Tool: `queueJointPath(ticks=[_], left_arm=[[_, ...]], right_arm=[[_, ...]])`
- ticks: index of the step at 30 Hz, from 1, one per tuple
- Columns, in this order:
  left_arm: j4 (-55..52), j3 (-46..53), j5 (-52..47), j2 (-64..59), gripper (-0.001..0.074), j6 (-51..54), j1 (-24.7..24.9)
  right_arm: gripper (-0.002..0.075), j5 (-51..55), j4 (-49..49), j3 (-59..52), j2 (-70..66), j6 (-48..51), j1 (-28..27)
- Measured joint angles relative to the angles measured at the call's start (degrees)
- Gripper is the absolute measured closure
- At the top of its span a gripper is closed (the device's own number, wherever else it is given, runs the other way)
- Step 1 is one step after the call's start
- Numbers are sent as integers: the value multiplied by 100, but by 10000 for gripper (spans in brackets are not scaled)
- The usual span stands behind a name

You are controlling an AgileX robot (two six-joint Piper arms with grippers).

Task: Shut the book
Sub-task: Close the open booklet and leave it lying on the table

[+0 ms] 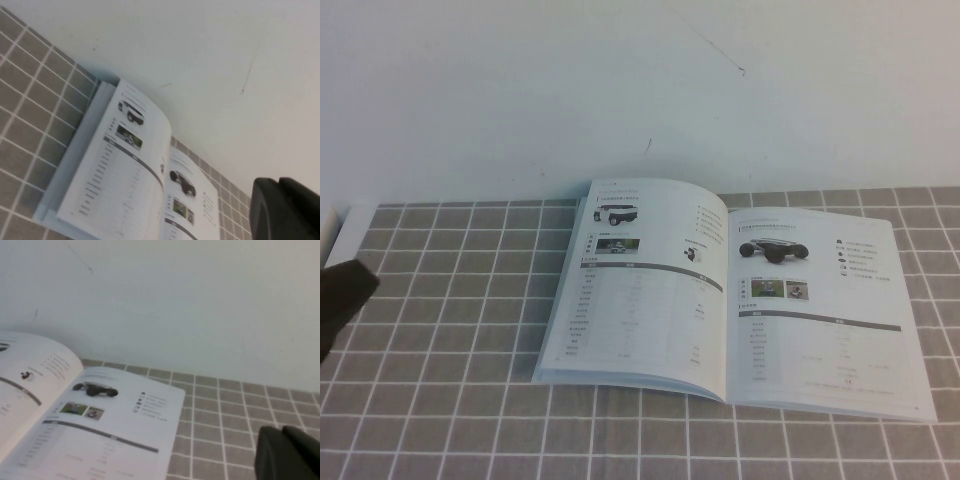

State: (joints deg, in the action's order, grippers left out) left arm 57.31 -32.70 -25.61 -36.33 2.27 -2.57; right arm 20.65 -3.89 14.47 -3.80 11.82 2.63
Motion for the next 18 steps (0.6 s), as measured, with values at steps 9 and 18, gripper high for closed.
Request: queueJointPath(ticks=[9,18], left_arm=[[3519,0,-677,-2026,629,2617,0],[3962,-46,-1267,-3805,351,3272,0]], right_arm=[[729,-18,-813,0,-1092,0,0],[729,85,-2146,640,-3449,1343,0]])
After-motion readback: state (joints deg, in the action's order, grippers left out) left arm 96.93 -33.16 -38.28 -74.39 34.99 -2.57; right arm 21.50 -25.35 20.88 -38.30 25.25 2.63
